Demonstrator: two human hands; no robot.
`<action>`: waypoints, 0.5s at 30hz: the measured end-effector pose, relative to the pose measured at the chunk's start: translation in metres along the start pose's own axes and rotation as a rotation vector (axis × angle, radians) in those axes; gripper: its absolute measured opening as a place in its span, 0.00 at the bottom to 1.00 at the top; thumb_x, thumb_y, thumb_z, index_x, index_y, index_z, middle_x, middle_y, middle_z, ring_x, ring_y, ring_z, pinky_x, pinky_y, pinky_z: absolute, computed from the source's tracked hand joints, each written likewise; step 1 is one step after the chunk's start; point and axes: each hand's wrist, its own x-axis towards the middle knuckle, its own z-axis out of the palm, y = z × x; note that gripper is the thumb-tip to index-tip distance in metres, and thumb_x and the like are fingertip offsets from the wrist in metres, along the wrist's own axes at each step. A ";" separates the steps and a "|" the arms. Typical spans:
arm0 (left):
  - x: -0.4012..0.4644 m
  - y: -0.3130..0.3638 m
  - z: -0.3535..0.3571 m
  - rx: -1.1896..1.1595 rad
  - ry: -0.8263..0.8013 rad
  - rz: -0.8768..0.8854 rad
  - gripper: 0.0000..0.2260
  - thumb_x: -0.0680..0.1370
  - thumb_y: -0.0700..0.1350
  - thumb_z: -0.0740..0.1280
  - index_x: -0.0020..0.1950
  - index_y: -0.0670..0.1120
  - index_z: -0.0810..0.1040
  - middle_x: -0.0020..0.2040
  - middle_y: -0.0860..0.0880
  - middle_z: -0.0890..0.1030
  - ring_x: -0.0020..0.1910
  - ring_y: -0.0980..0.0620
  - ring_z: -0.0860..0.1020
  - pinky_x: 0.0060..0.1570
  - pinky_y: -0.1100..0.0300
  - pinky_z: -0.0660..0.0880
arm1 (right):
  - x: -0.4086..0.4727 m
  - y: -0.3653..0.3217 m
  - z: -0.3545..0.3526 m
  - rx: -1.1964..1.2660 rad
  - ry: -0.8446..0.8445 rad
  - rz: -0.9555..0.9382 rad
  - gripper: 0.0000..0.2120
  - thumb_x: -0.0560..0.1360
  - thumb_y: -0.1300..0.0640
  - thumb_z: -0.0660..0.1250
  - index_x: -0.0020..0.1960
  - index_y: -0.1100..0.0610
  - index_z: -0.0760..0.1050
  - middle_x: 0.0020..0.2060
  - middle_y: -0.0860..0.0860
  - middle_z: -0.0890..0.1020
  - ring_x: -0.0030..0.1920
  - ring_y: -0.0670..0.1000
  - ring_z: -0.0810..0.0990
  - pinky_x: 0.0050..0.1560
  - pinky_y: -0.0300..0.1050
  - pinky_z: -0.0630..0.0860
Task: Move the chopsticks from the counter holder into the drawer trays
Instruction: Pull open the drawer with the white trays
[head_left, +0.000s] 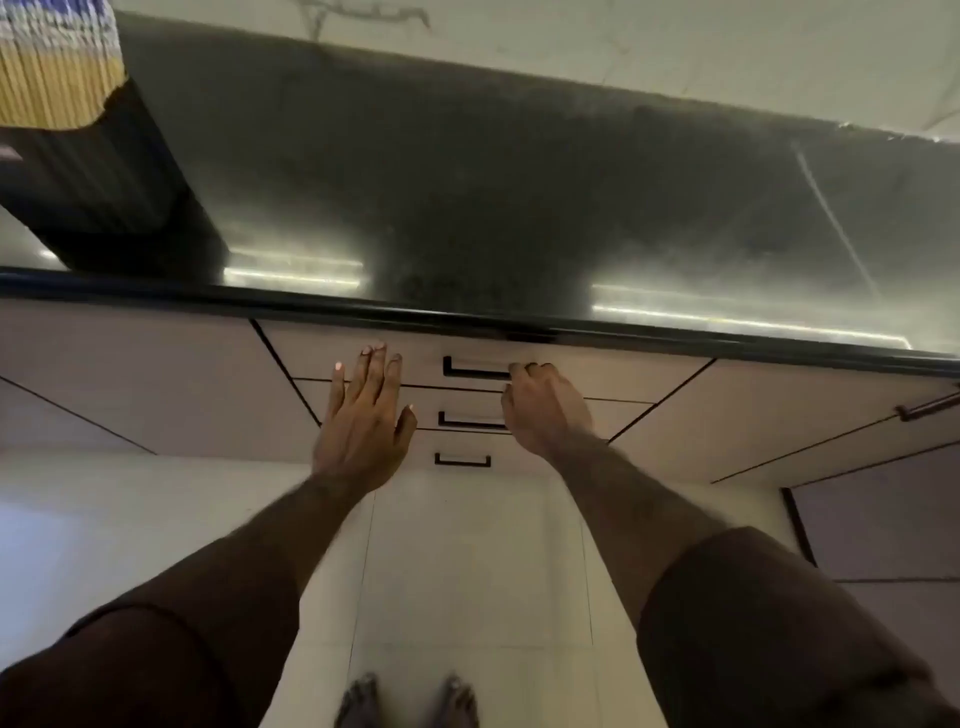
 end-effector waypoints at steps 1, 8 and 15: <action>0.000 -0.006 0.006 0.004 0.002 -0.030 0.29 0.82 0.52 0.55 0.78 0.41 0.49 0.79 0.40 0.50 0.78 0.44 0.47 0.75 0.44 0.44 | 0.007 -0.001 0.006 0.009 -0.032 0.021 0.14 0.79 0.57 0.56 0.61 0.60 0.72 0.54 0.58 0.80 0.54 0.58 0.76 0.51 0.51 0.74; -0.008 -0.049 0.031 -0.032 -0.008 -0.133 0.31 0.82 0.54 0.54 0.78 0.42 0.44 0.79 0.42 0.46 0.77 0.49 0.41 0.75 0.47 0.41 | 0.042 -0.016 0.059 0.144 -0.214 0.191 0.23 0.82 0.50 0.53 0.75 0.56 0.58 0.73 0.56 0.64 0.73 0.58 0.61 0.73 0.53 0.59; -0.023 -0.060 0.028 -0.031 0.055 -0.140 0.34 0.81 0.58 0.50 0.78 0.44 0.38 0.79 0.44 0.40 0.78 0.48 0.39 0.75 0.45 0.41 | 0.047 -0.025 0.063 0.125 -0.164 0.250 0.19 0.82 0.51 0.54 0.70 0.56 0.65 0.68 0.57 0.70 0.69 0.59 0.66 0.68 0.54 0.65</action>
